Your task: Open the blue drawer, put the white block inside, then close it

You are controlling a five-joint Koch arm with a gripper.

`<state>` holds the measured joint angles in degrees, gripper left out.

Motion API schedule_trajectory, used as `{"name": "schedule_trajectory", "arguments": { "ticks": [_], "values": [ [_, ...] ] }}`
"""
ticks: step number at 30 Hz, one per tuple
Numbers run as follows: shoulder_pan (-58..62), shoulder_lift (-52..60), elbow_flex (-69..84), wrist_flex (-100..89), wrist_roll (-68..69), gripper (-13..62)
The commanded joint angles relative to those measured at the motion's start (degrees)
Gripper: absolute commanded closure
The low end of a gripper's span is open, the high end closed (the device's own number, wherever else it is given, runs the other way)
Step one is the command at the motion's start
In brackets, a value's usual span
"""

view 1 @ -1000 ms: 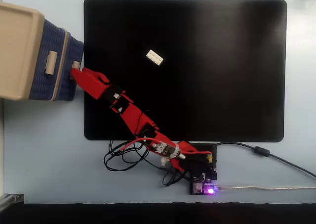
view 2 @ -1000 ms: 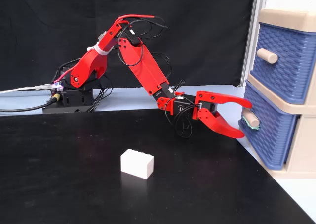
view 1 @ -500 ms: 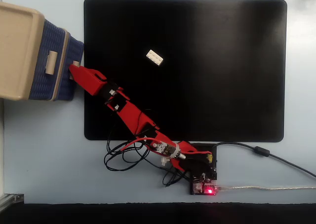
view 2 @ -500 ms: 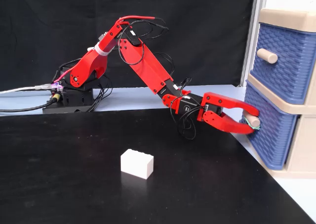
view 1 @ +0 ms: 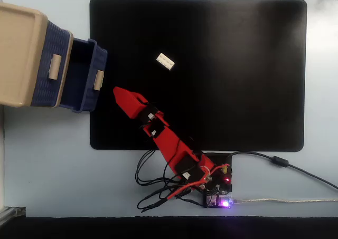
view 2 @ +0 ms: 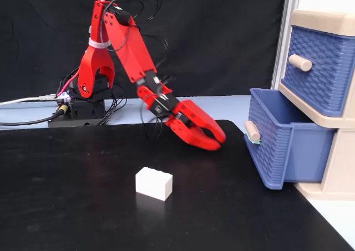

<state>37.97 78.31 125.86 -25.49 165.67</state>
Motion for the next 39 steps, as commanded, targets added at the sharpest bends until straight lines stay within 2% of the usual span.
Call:
{"name": "schedule_trajectory", "arguments": {
  "ticks": [1, 2, 3, 4, 5, 6, 7, 10, 13, 16, 19, 23, 28, 39],
  "values": [
    [1.32, 3.96, -1.05, -1.93, 1.23, 57.4],
    [2.20, 3.87, -1.49, -2.02, 1.23, 56.4],
    [2.64, 3.87, -1.58, -2.02, 1.14, 51.1],
    [2.90, 4.13, -1.76, -1.85, 1.05, 41.9],
    [3.08, 4.83, -2.20, -1.49, 0.97, 28.4],
    [3.34, 6.42, -2.55, -0.97, 0.88, 21.1],
    [3.87, 8.79, -2.81, 0.44, 0.70, 17.6],
    [8.44, 19.16, -5.62, 19.95, -3.16, 17.1],
    [12.39, 26.46, -13.80, 46.67, -16.88, 17.0],
    [17.84, 27.42, -29.88, 77.78, -40.52, 17.1],
    [24.52, 20.74, -45.00, 95.54, -65.65, 17.0],
    [26.81, 11.51, -51.68, 97.38, -84.02, 17.0],
    [26.81, -0.18, -54.32, 90.00, -100.02, 17.1],
    [27.25, -10.28, -55.99, 84.81, -102.92, 17.2]
  ]
}}
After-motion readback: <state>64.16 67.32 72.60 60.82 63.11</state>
